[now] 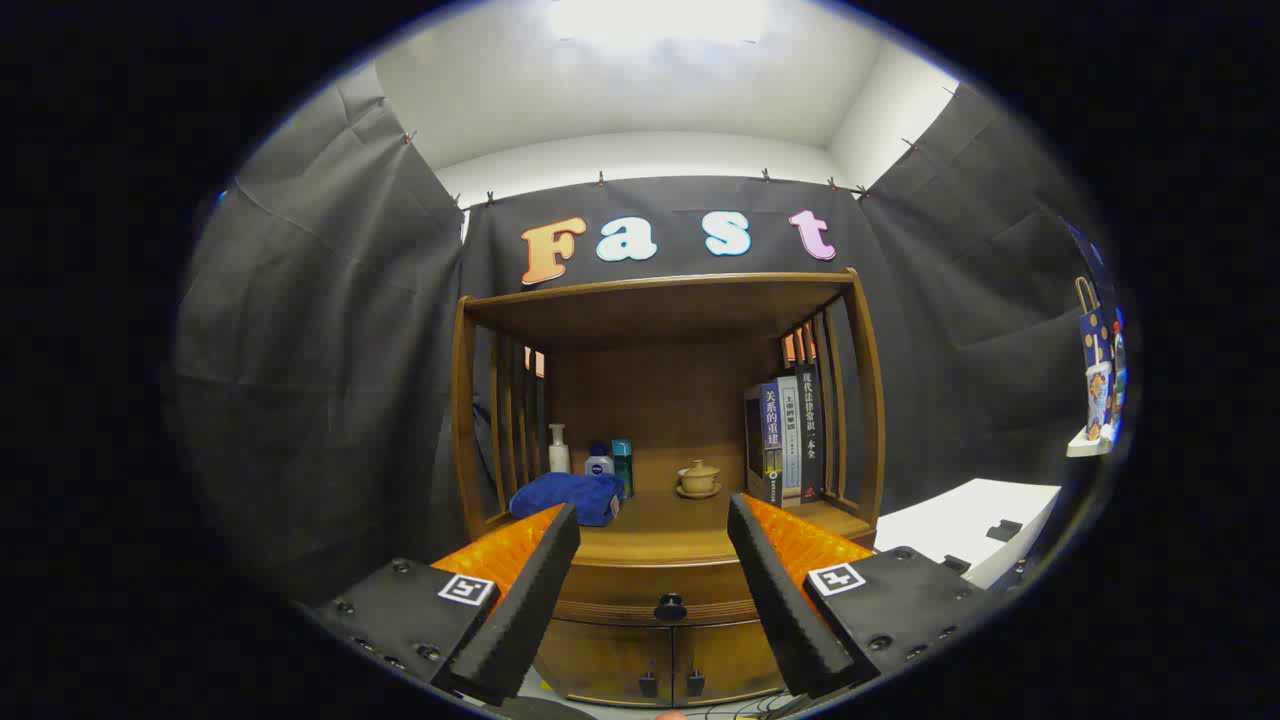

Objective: Pull open the drawer, take out the items inside it, and place them on the countertop above the cabinet.

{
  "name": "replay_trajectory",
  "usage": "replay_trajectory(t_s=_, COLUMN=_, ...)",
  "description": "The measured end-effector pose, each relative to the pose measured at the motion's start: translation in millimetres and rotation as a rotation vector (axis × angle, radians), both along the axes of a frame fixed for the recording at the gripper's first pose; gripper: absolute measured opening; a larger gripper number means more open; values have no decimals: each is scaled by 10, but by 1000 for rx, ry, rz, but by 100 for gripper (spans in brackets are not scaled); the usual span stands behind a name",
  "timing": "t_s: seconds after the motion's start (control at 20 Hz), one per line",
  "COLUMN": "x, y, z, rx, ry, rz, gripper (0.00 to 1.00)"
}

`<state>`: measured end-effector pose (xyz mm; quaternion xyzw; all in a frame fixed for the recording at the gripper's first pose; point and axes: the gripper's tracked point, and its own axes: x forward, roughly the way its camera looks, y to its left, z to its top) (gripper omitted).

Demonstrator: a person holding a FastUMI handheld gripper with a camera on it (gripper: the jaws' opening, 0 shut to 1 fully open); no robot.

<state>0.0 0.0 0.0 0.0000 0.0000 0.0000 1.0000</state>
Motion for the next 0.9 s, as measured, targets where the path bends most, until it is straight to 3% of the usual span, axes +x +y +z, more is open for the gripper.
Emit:
replay_trajectory(t_s=0.25, x=149, y=-29, z=353, rx=7, ry=-43, rz=-17, gripper=98)
replay_trajectory(t_s=0.6, x=63, y=-88, z=10, rx=-6, ry=46, rz=-15, gripper=98)
replay_trajectory(t_s=0.9, x=69, y=9, z=-59, rx=-54, ry=41, rz=4, gripper=98)
